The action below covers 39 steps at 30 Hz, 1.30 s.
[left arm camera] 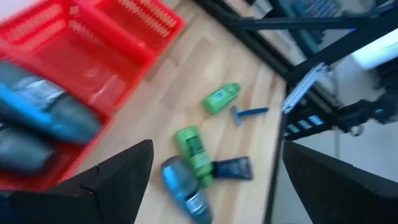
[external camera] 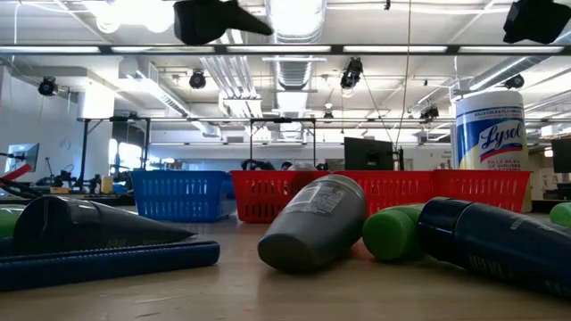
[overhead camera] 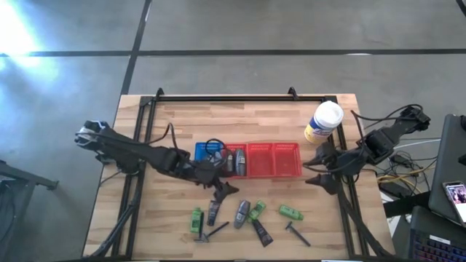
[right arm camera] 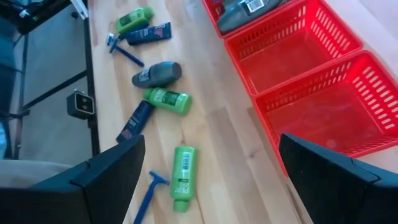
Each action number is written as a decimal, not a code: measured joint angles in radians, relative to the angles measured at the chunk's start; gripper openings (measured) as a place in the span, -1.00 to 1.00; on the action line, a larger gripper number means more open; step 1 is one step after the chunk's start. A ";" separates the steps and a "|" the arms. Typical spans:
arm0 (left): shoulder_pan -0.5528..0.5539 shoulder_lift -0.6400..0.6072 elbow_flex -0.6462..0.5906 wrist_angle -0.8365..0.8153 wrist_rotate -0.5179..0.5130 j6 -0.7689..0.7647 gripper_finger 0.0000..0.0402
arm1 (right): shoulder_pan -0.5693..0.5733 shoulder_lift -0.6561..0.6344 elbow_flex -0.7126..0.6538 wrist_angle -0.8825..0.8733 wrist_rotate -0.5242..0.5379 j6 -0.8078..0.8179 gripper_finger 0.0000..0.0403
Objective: Pick & Place Travel size toiletries
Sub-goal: Put the green shampoo into the blue bin
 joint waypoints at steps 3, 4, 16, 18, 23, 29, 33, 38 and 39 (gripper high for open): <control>-0.001 0.036 0.000 0.080 0.005 -0.006 0.80 | 0.000 0.011 0.000 0.001 0.000 -0.001 0.83; -0.001 0.051 0.000 0.110 0.005 -0.006 0.80 | 0.000 0.015 0.000 0.002 0.000 0.006 0.83; 0.012 0.275 0.015 0.024 0.005 -0.335 0.80 | 0.000 0.026 0.000 -0.001 -0.036 0.034 0.83; 0.009 0.312 0.040 0.018 0.008 -0.340 0.80 | 0.000 0.026 0.000 -0.001 -0.035 0.054 0.83; 0.000 0.354 0.112 -0.014 0.051 -0.267 0.80 | 0.000 0.027 -0.001 0.000 -0.085 0.158 0.83; -0.004 0.308 0.142 -0.022 0.159 -0.084 0.80 | 0.000 0.026 -0.002 0.000 -0.154 0.154 0.83; -0.012 0.266 0.108 -0.183 0.209 -0.135 0.80 | 0.000 0.027 -0.003 -0.005 -0.156 0.151 0.83; -0.053 0.248 0.056 -0.495 0.294 -0.399 0.80 | 0.000 0.027 -0.008 -0.009 -0.156 0.150 0.83; -0.065 0.244 0.048 -0.528 0.326 -0.443 0.80 | 0.000 0.027 -0.009 -0.008 -0.156 0.150 0.83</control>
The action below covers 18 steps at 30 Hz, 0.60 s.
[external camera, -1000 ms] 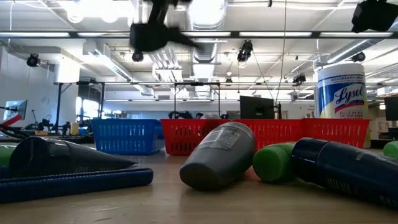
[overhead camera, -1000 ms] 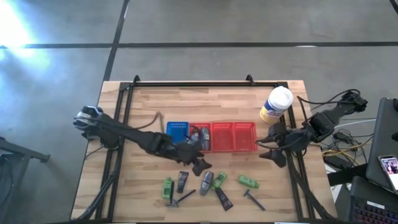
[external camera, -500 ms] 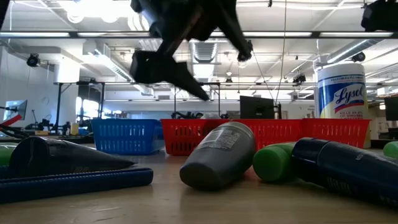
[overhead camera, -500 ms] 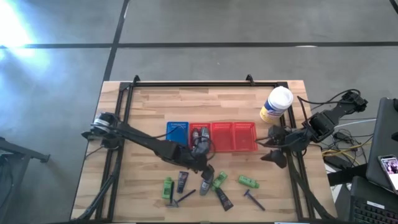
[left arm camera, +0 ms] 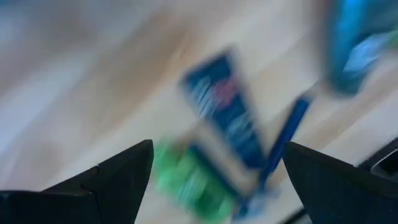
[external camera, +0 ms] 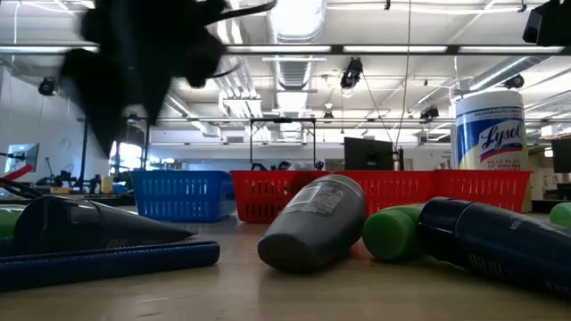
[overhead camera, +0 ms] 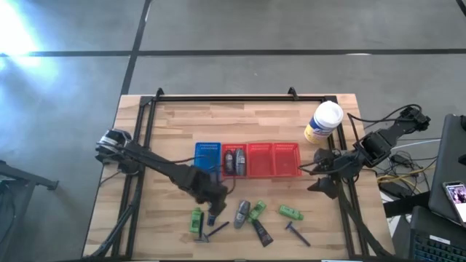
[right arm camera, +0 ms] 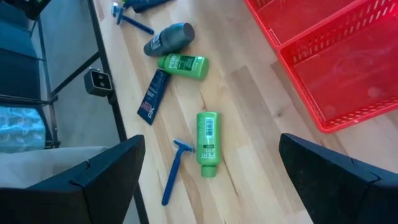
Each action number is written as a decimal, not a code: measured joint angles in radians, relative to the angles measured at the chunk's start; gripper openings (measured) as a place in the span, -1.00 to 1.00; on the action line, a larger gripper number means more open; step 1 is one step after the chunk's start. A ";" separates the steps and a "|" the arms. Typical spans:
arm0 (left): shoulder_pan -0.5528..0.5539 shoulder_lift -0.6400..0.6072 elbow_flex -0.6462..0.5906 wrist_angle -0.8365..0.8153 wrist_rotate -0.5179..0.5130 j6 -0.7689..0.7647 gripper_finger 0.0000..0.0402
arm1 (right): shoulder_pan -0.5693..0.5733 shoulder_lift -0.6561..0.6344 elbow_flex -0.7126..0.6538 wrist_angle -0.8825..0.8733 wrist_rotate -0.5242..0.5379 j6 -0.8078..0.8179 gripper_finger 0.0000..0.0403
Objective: Pick & Place Travel size toiletries
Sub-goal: Put the green shampoo into the blue bin
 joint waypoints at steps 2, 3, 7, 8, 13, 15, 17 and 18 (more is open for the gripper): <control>-0.026 -0.004 -0.015 -0.038 0.049 -0.070 0.80 | 0.000 0.000 -0.003 0.000 0.000 -0.004 0.83; -0.039 -0.004 -0.022 -0.043 0.058 -0.102 0.80 | 0.000 0.000 -0.004 -0.001 0.001 -0.008 0.83; -0.087 -0.006 -0.038 -0.068 0.018 -0.241 0.80 | 0.000 0.000 -0.011 0.000 0.022 -0.012 0.83; -0.098 -0.006 -0.045 -0.066 0.005 -0.270 0.80 | 0.000 0.000 -0.013 0.000 0.025 -0.012 0.83; -0.153 -0.006 -0.080 -0.065 0.004 -0.363 0.80 | 0.000 0.000 -0.025 0.001 0.048 -0.005 0.83; -0.174 -0.006 -0.099 -0.050 0.020 -0.392 0.80 | 0.000 0.000 -0.030 0.001 0.052 0.002 0.83; -0.188 -0.006 -0.120 -0.006 0.027 -0.428 0.80 | 0.000 0.000 -0.035 0.002 0.053 0.004 0.83; -0.193 -0.006 -0.131 0.025 0.026 -0.444 0.80 | 0.000 0.000 -0.039 0.006 0.053 0.006 0.83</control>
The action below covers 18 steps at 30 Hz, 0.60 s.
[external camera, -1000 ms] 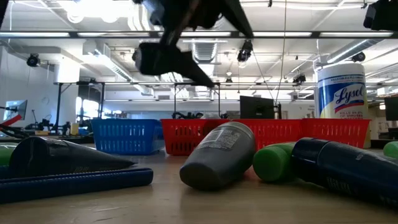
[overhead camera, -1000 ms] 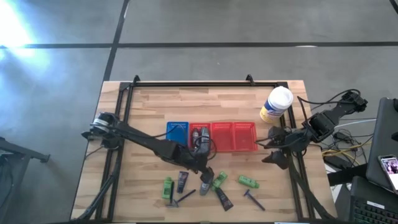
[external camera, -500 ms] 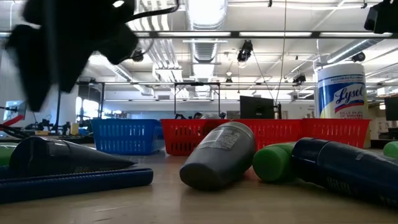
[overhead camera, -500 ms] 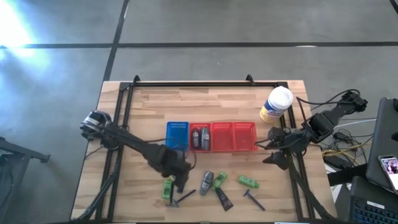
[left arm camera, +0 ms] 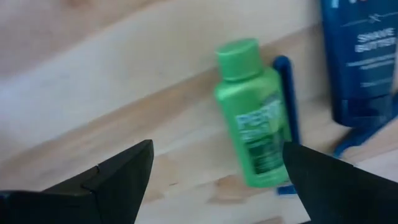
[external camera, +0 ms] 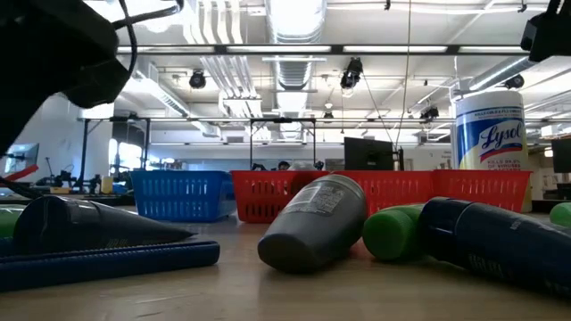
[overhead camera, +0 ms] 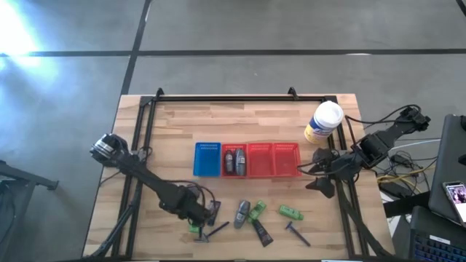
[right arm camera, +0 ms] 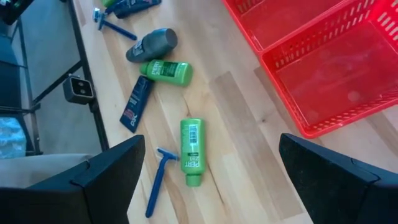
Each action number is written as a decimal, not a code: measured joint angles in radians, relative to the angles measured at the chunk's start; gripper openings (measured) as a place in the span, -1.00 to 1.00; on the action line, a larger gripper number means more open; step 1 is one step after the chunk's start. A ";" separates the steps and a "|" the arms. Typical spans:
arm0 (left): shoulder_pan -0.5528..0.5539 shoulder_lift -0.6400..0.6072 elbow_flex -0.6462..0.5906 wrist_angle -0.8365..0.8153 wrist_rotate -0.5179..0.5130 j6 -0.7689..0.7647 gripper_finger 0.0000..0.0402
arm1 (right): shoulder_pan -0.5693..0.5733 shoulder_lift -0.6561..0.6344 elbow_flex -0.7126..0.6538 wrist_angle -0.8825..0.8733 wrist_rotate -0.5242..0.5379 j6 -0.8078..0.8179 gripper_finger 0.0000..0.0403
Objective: Pick & Place Travel size toiletries
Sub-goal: Put the green shampoo into the blue bin
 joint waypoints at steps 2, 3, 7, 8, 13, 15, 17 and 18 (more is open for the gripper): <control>-0.006 0.000 -0.018 0.062 -0.005 -0.025 0.80 | 0.000 0.000 -0.008 0.001 0.000 0.007 0.83; -0.007 0.000 -0.026 0.092 -0.011 -0.036 0.80 | 0.000 0.000 -0.010 0.001 0.000 0.010 0.83; -0.010 0.000 -0.051 0.127 -0.030 -0.056 0.80 | 0.000 0.000 -0.019 0.002 0.000 0.027 0.83; -0.012 0.000 -0.059 0.125 -0.031 -0.057 0.80 | 0.000 0.000 -0.019 0.002 0.000 0.029 0.83; -0.021 0.000 -0.093 0.129 -0.024 -0.056 0.78 | 0.000 0.000 -0.019 0.004 0.000 0.031 0.83; -0.021 0.000 -0.109 0.129 -0.022 -0.056 0.75 | 0.000 0.000 -0.019 0.004 0.000 0.032 0.83; -0.021 0.000 -0.119 0.129 -0.017 -0.056 0.72 | 0.000 0.000 -0.019 0.004 0.000 0.032 0.83; -0.021 0.000 -0.123 0.133 -0.013 -0.056 0.70 | 0.000 0.000 -0.019 0.004 0.000 0.031 0.83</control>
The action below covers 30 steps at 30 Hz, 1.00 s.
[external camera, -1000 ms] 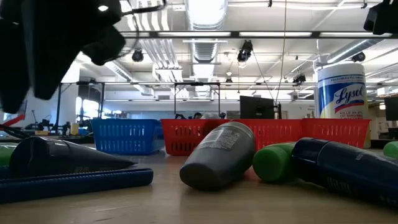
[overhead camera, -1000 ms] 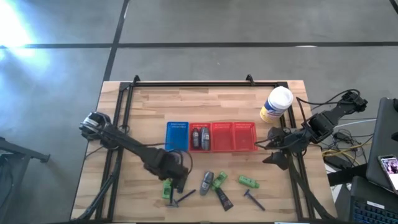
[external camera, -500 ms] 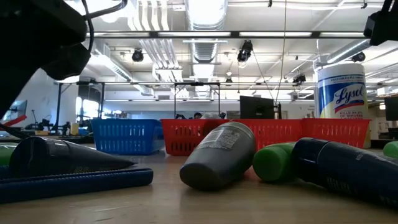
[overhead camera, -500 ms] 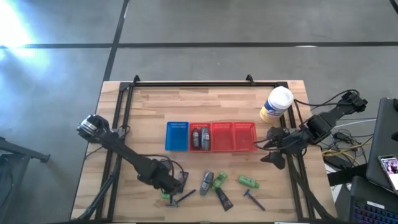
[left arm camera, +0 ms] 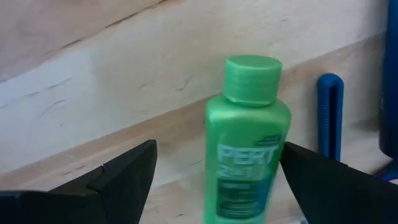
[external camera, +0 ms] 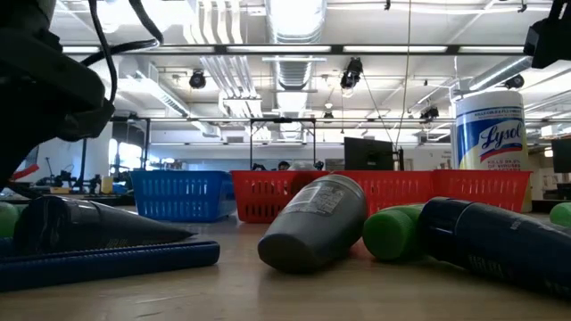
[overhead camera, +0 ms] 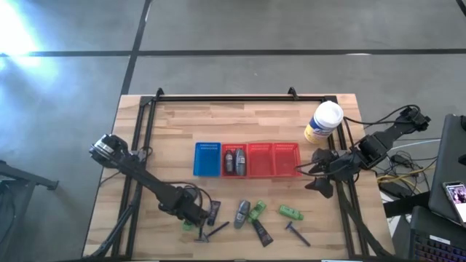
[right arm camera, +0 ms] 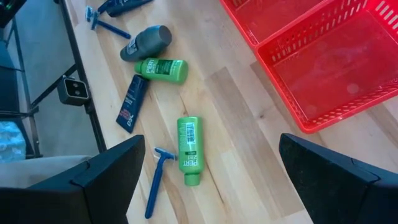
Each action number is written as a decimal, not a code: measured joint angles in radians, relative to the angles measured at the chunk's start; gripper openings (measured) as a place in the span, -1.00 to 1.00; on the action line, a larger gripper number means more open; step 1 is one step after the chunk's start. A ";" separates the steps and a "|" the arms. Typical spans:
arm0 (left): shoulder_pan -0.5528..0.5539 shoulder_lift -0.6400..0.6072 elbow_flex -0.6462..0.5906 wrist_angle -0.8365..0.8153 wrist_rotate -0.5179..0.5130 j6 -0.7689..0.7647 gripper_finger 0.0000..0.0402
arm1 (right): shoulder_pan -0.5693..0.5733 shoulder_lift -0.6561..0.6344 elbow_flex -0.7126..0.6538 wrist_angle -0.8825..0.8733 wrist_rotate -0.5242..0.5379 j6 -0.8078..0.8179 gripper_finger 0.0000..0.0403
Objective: Pick & Place Travel size toiletries
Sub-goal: Put the green shampoo into the blue bin
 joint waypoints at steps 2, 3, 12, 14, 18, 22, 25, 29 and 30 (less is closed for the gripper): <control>0.000 0.000 -0.008 0.012 0.008 0.001 0.66 | 0.000 0.000 0.000 0.000 0.000 0.000 0.83; 0.000 0.000 -0.008 0.012 0.008 0.001 0.64 | 0.000 0.000 0.000 0.000 0.000 0.000 0.83; -0.001 0.000 -0.008 0.015 0.009 0.052 0.41 | 0.000 0.000 0.000 0.000 0.000 -0.001 0.83; -0.001 0.000 -0.008 0.021 0.008 0.070 0.34 | 0.000 0.000 0.000 0.000 0.000 -0.001 0.83; -0.001 0.000 -0.008 0.030 -0.008 0.098 0.18 | 0.000 0.000 0.000 0.000 0.000 -0.001 0.83; -0.001 0.000 -0.008 0.030 -0.030 0.100 0.04 | 0.000 0.000 0.000 0.000 0.000 0.000 0.83; -0.001 0.000 -0.008 0.030 -0.037 0.100 -0.04 | 0.000 0.000 0.000 0.000 0.000 -0.001 0.83; 0.000 0.000 -0.006 0.030 -0.039 0.084 -0.12 | 0.000 0.000 0.000 0.000 0.000 0.000 0.83; 0.000 0.000 -0.002 0.031 -0.046 0.083 -0.12 | 0.000 0.000 0.000 0.000 0.000 0.000 0.83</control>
